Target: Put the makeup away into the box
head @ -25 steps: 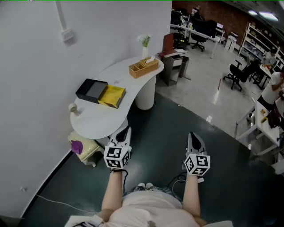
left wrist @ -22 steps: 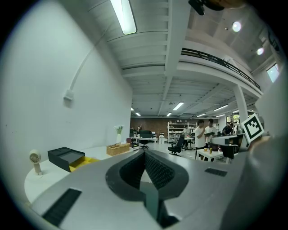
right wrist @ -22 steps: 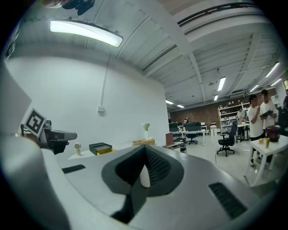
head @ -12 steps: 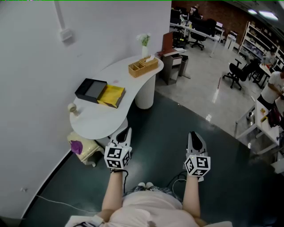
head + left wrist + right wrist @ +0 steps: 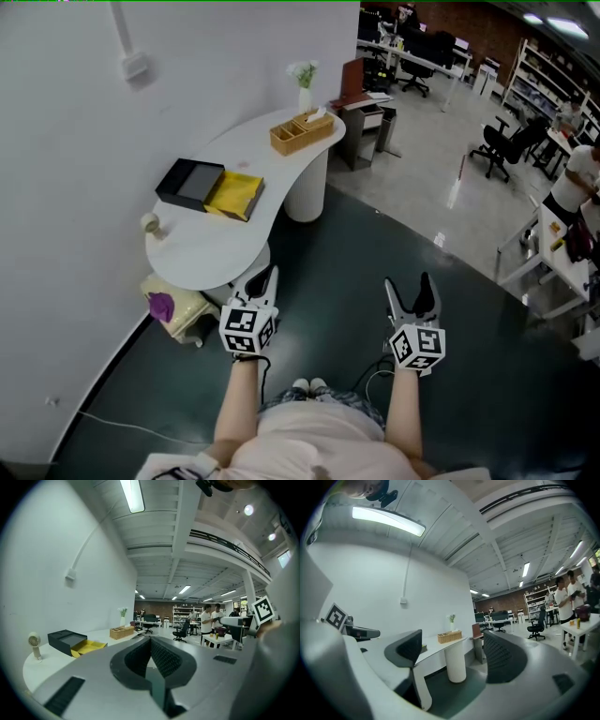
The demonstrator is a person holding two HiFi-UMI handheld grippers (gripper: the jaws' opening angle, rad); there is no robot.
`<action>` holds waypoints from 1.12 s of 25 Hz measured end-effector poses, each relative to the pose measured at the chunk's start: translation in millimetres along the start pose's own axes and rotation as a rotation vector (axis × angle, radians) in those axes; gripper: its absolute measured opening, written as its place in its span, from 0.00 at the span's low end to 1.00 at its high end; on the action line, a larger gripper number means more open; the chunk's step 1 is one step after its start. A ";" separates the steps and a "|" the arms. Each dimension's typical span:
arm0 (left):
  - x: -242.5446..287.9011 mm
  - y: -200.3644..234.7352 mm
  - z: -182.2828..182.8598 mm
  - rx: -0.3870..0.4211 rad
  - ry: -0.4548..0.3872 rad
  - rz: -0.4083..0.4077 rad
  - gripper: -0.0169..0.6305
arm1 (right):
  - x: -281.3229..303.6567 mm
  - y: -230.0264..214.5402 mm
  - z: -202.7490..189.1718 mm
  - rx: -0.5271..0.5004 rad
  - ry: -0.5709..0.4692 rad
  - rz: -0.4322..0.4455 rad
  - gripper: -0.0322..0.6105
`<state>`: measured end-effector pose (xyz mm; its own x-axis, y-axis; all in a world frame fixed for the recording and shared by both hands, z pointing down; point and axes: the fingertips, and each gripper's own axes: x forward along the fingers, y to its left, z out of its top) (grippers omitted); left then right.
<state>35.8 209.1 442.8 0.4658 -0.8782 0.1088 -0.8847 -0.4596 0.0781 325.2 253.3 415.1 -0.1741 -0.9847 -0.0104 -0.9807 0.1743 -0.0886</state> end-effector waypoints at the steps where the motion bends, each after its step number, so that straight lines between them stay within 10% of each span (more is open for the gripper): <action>1: 0.2 1.9 -0.8 0.003 0.003 -0.003 0.07 | 1.9 1.2 -1.8 0.004 0.002 -0.002 0.69; 28: 67.5 72.0 -3.7 0.029 0.019 0.012 0.07 | 93.6 -4.7 -29.4 0.057 0.005 -0.022 0.74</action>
<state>3.6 117.2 459.5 0.4552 -0.8811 0.1283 -0.8903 -0.4529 0.0481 310.9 160.5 443.8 -0.1532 -0.9882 -0.0025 -0.9776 0.1520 -0.1458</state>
